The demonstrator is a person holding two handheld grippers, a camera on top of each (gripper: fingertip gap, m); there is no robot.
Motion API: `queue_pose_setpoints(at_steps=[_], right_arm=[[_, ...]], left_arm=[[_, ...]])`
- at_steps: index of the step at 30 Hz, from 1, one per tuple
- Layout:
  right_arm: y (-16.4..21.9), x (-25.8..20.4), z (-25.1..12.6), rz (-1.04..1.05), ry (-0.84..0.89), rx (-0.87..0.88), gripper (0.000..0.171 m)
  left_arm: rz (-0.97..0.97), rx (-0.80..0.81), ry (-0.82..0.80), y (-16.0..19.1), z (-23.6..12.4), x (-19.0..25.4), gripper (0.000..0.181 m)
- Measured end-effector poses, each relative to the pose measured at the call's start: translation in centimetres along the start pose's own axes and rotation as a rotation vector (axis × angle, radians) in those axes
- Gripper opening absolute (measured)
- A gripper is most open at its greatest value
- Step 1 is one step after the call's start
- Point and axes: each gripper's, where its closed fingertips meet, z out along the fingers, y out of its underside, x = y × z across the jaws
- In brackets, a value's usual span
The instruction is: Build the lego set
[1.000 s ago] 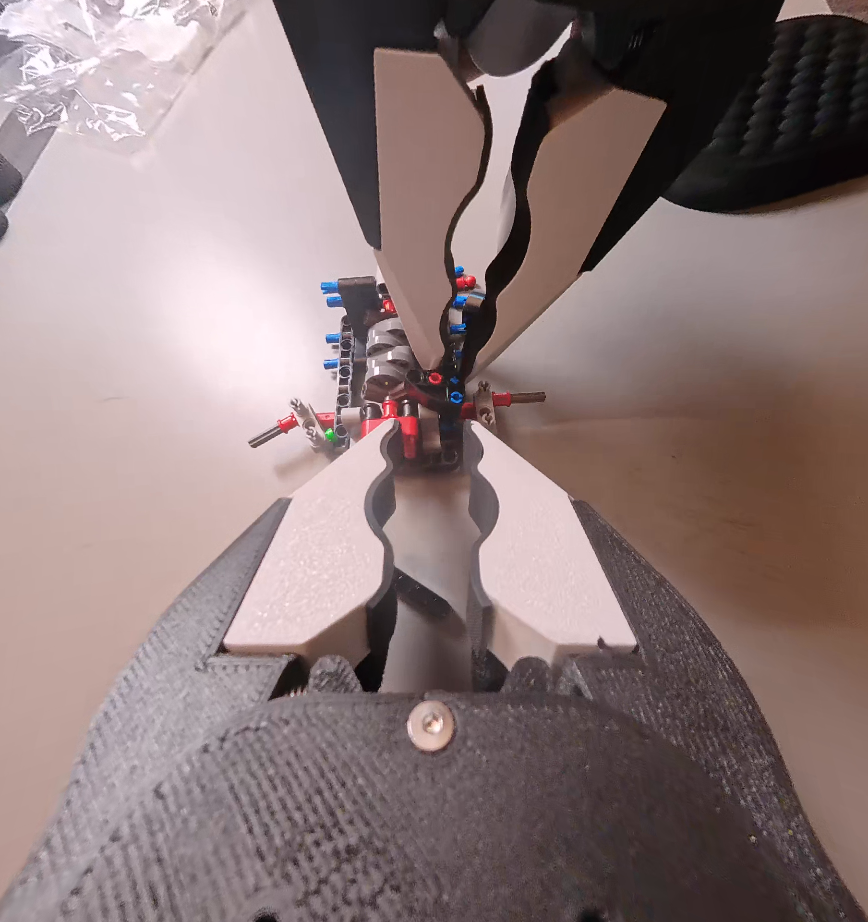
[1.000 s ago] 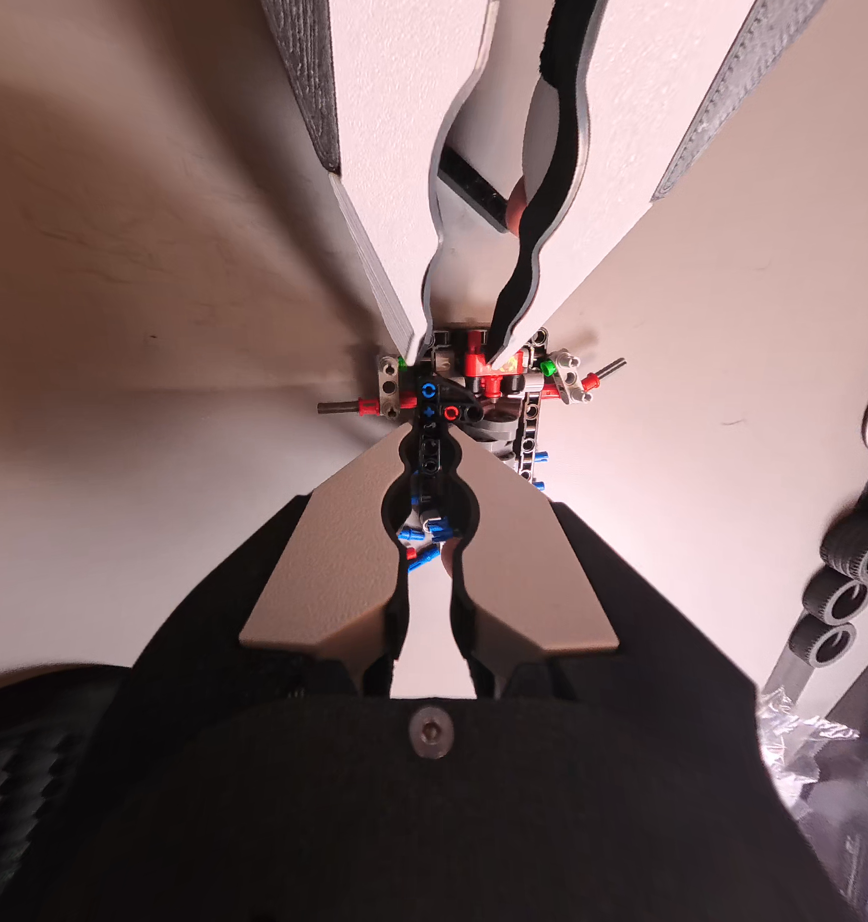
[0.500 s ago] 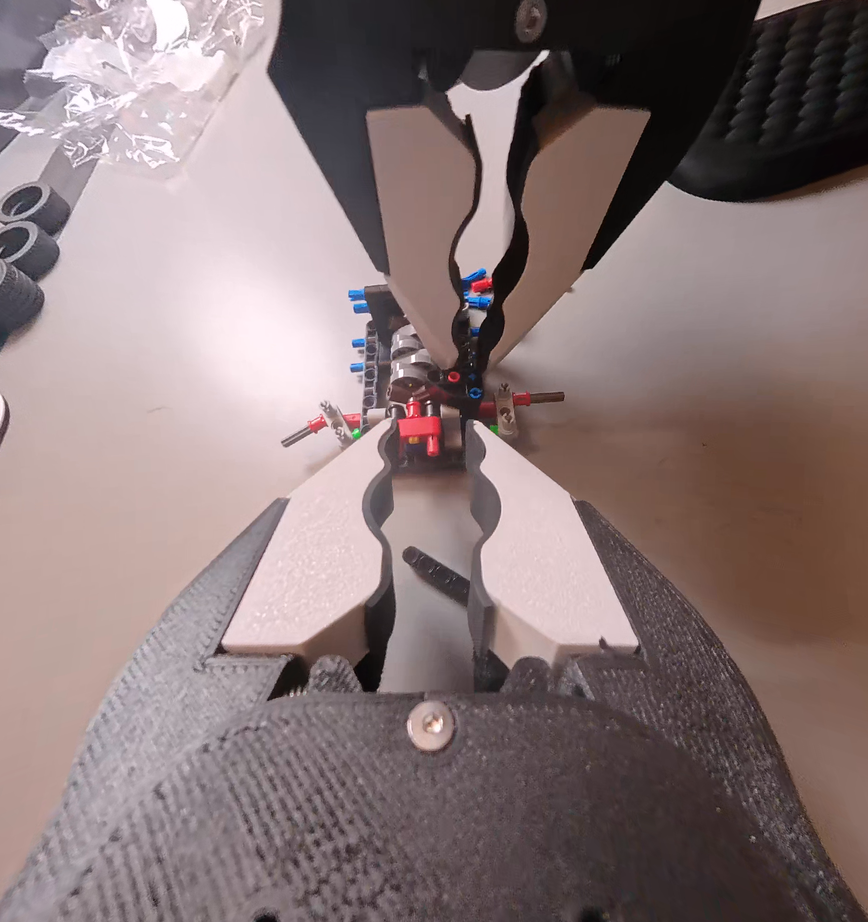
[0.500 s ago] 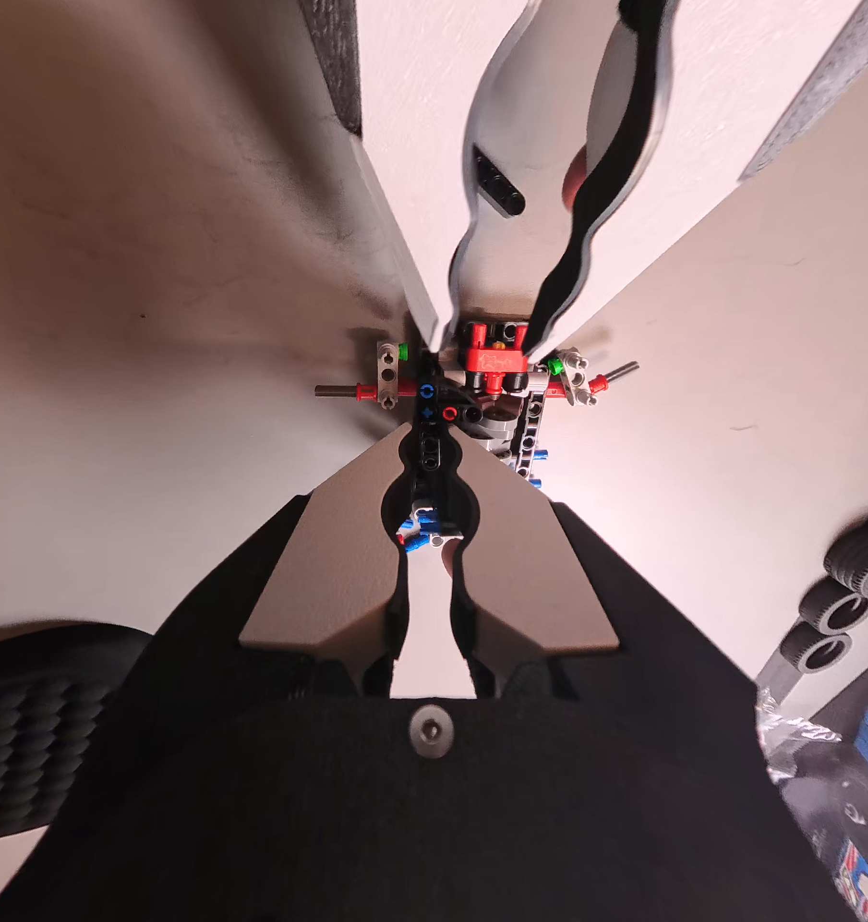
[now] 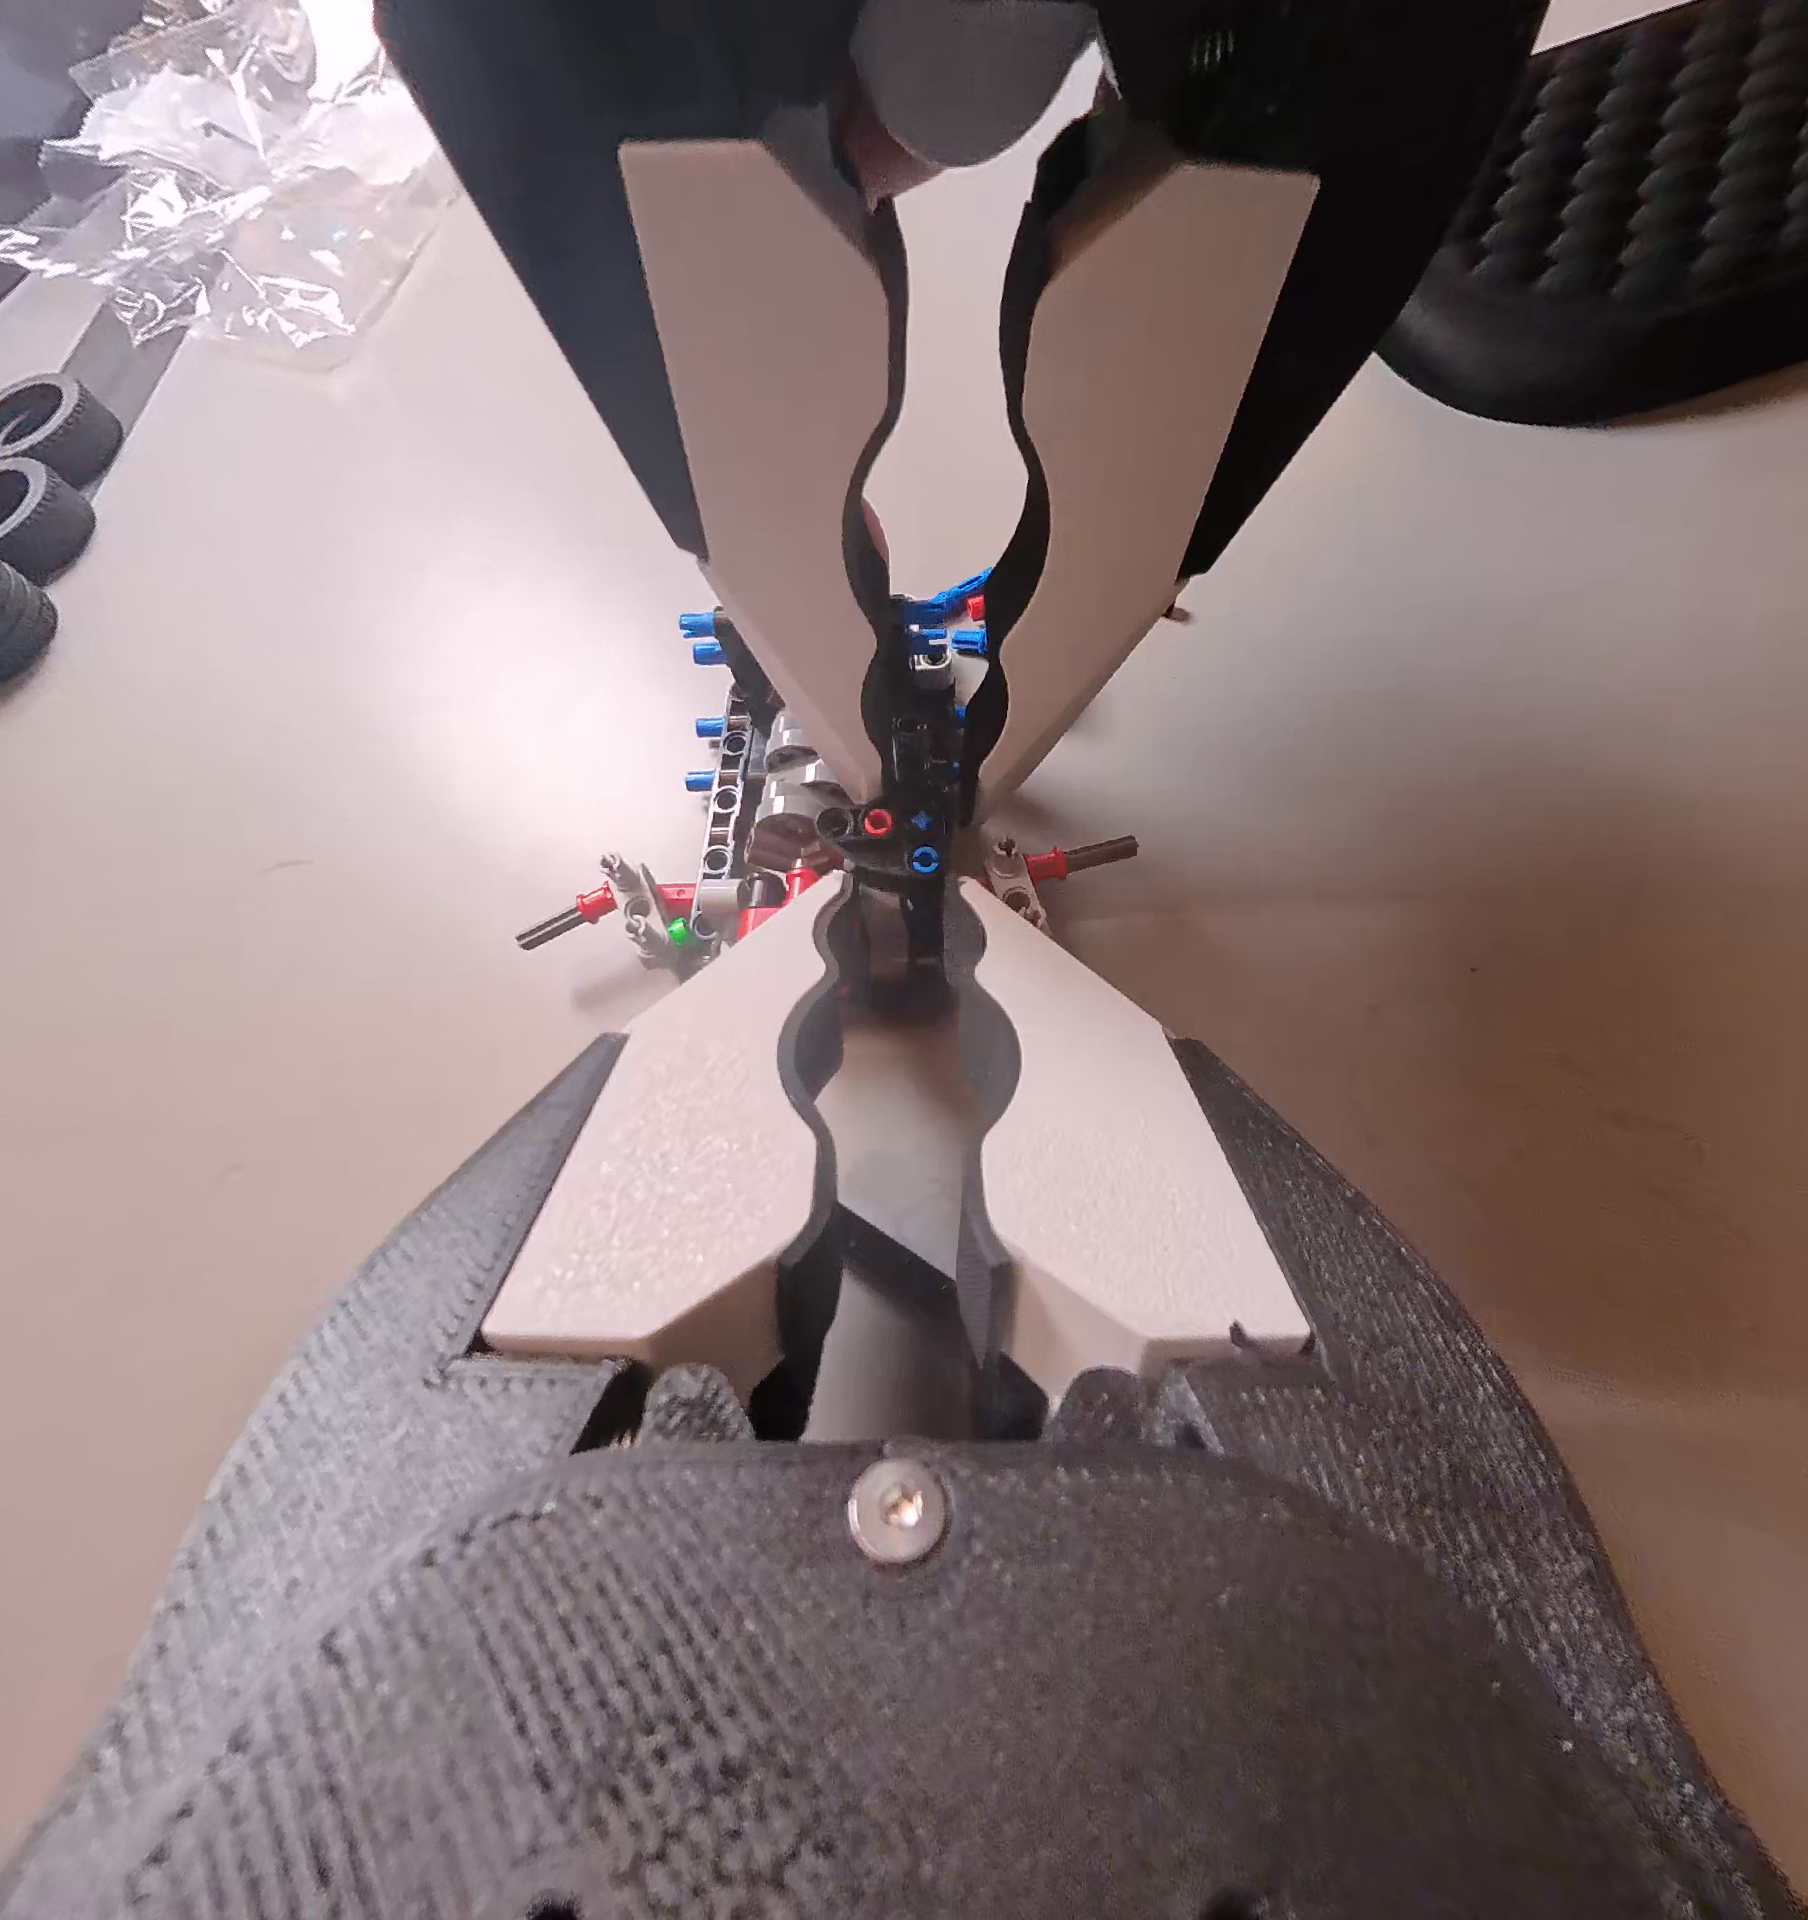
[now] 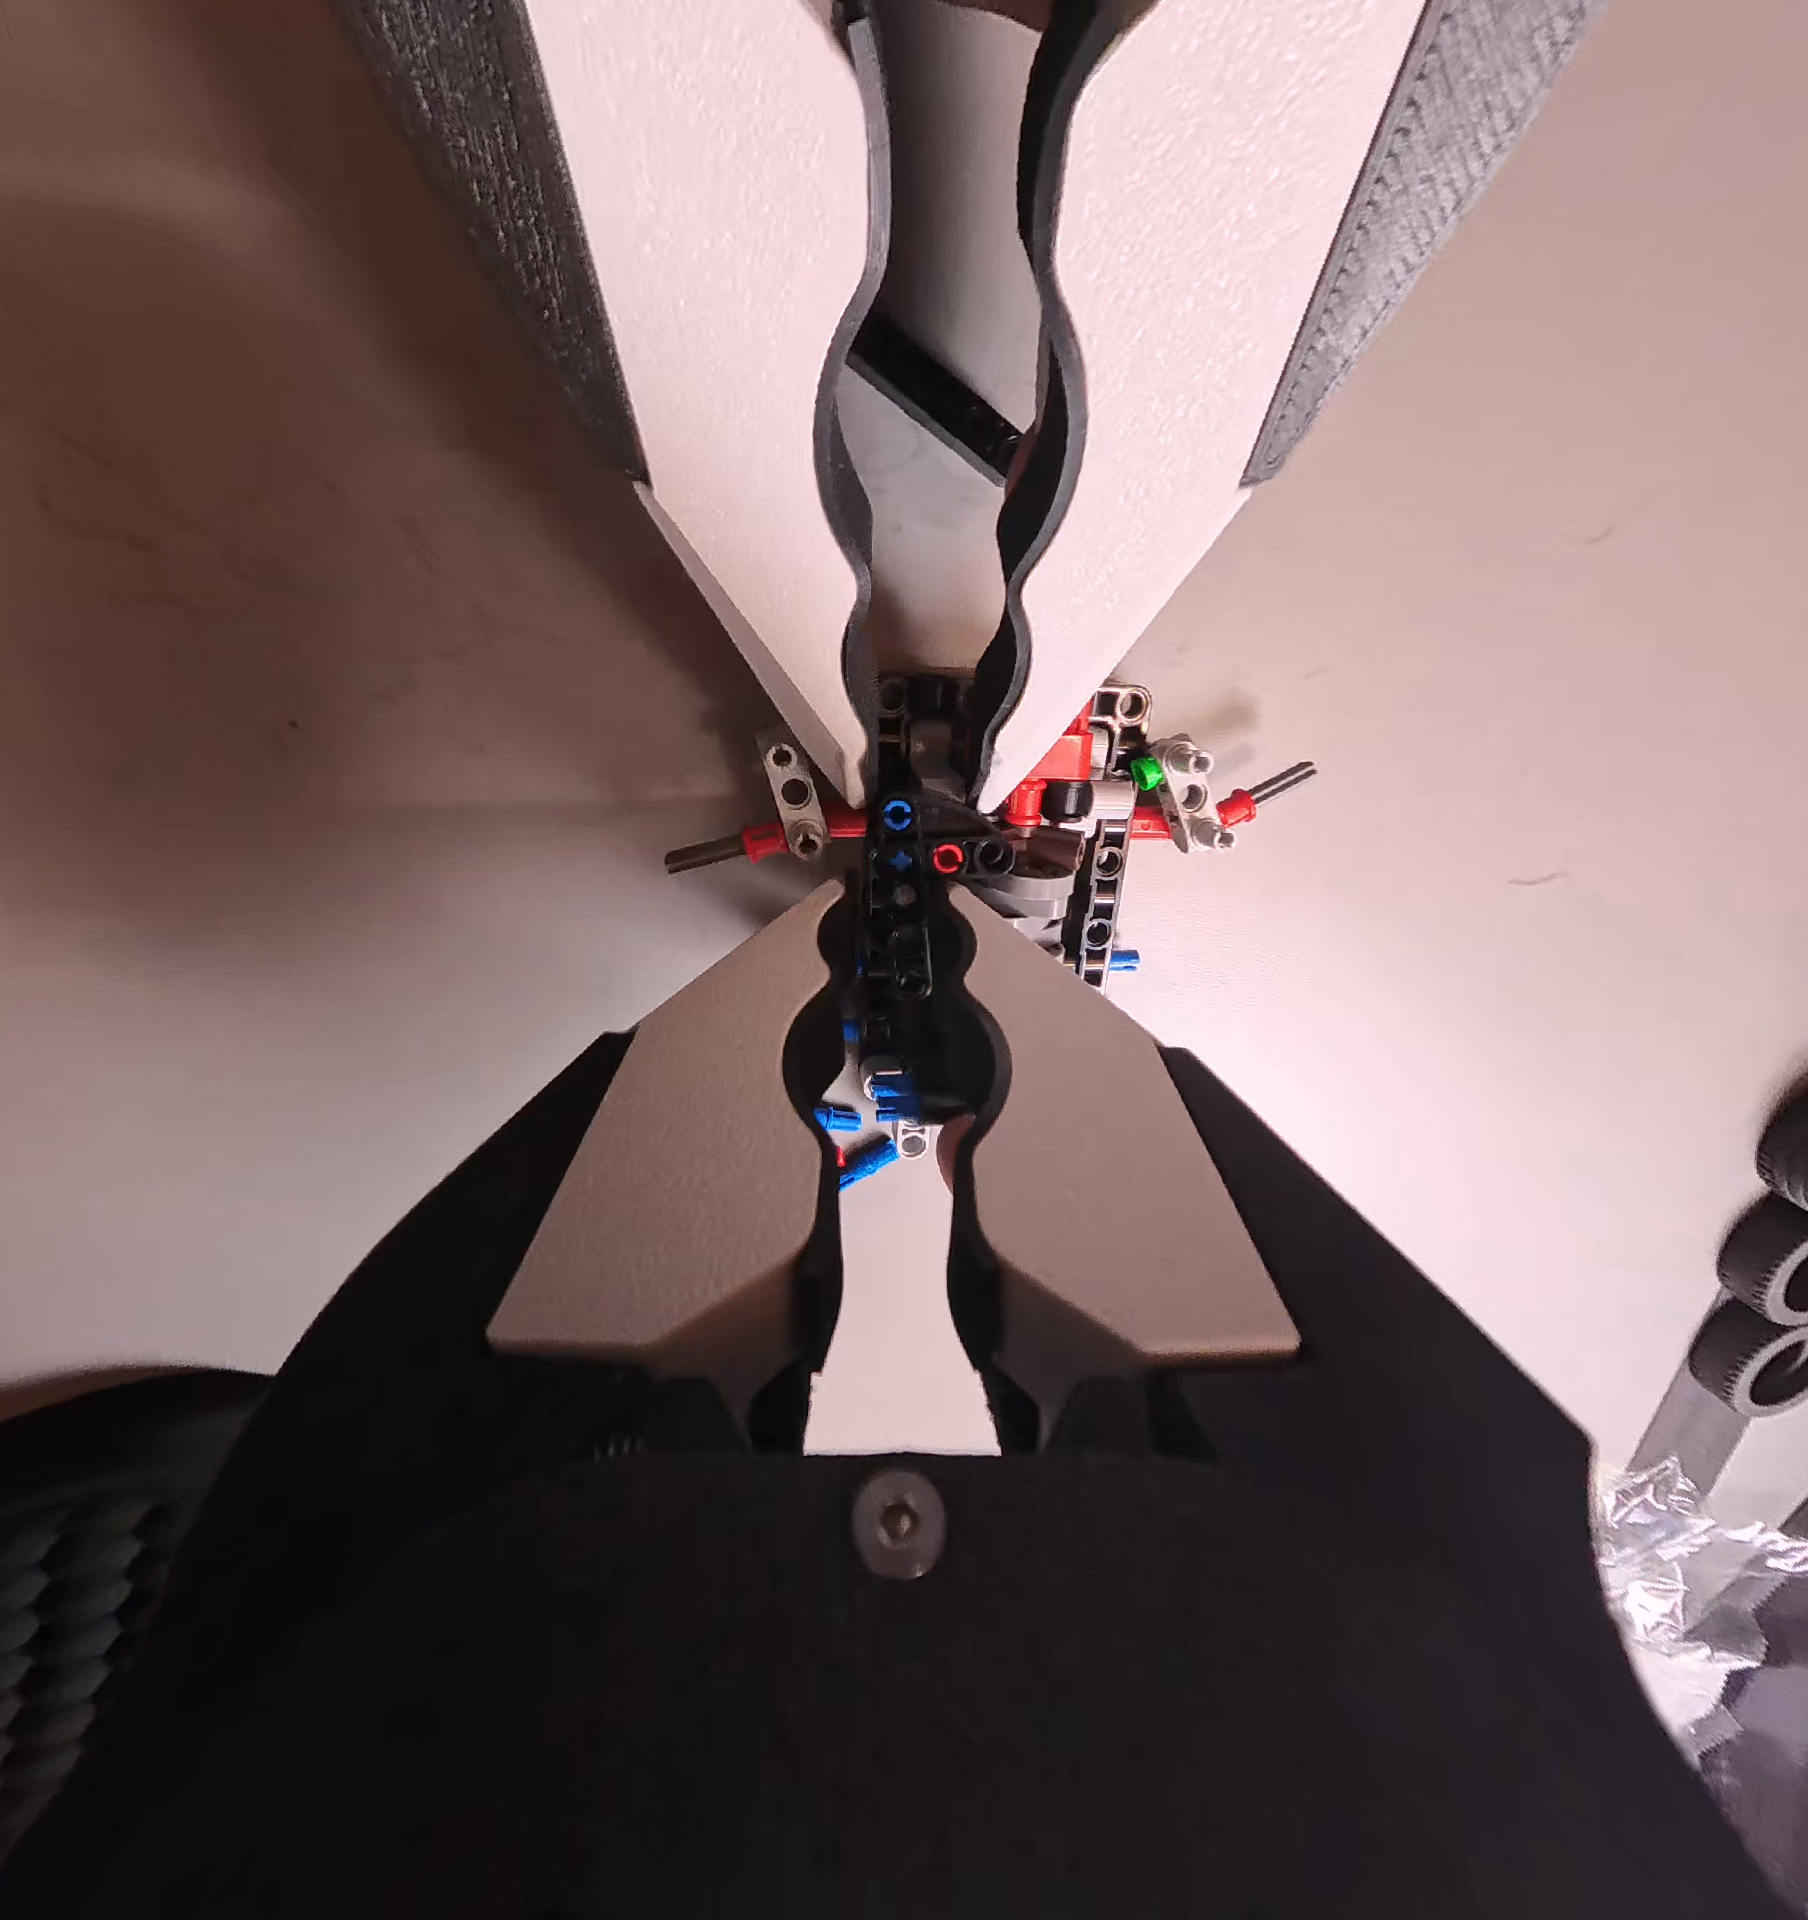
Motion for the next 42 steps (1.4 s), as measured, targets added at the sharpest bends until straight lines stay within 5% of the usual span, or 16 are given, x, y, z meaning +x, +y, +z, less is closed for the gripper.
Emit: queue_pose_setpoints(at_steps=[19, 27, 42], right_arm=[[0.5, 0.6, 0.1, 0.029, 0.074, 0.001, 0.005], [0.3, 0.8, 0.0, 0.053, 0.040, 0.009, 0.004], [0.3, 0.9, -0.1, 0.068, 0.061, 0.009, 0.012]], left_arm=[[0.016, 0.005, -0.077, 0.0, 0.0, -0.3, 0.000], [0.028, 0.042, -0.084, -0.8, -0.2, -0.6, 0.021], [0.016, 0.022, -0.118, -0.7, 0.2, -1.3, 0.015]])
